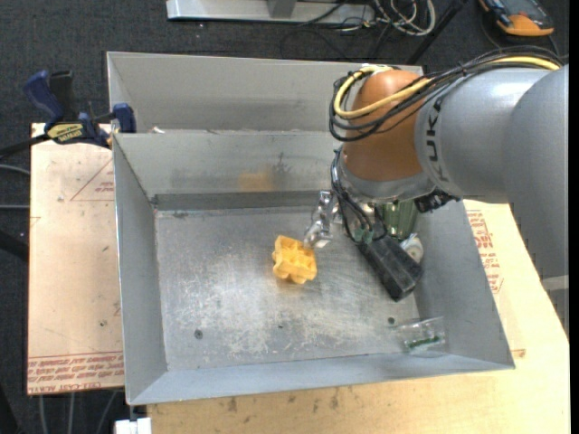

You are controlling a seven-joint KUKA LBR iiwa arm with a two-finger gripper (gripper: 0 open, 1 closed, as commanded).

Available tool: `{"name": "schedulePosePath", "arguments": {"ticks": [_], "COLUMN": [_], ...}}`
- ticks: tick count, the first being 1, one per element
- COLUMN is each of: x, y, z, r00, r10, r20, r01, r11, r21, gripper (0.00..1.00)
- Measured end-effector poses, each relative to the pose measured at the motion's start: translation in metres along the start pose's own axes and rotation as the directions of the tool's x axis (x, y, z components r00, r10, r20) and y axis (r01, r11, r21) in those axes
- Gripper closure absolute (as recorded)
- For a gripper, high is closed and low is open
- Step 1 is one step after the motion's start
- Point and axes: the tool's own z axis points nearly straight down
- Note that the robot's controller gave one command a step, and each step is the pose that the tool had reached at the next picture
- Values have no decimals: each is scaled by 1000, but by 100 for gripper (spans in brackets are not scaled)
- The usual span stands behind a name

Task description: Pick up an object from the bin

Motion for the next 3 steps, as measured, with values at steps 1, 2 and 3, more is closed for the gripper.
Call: {"name": "schedulePosePath", "arguments": {"ticks": [1, 2, 3], "x": [-4, -4, 13], "y": [15, 15, 27], "z": [-39, -38, -9], "r00": [991, 991, 1000], "r10": [133, 133, -13], "r20": [1, 1, 9], "r01": [-133, -133, 13], "r11": [991, 991, 1000], "r21": [0, 0, 0], "gripper": [0, 0, 0]}}
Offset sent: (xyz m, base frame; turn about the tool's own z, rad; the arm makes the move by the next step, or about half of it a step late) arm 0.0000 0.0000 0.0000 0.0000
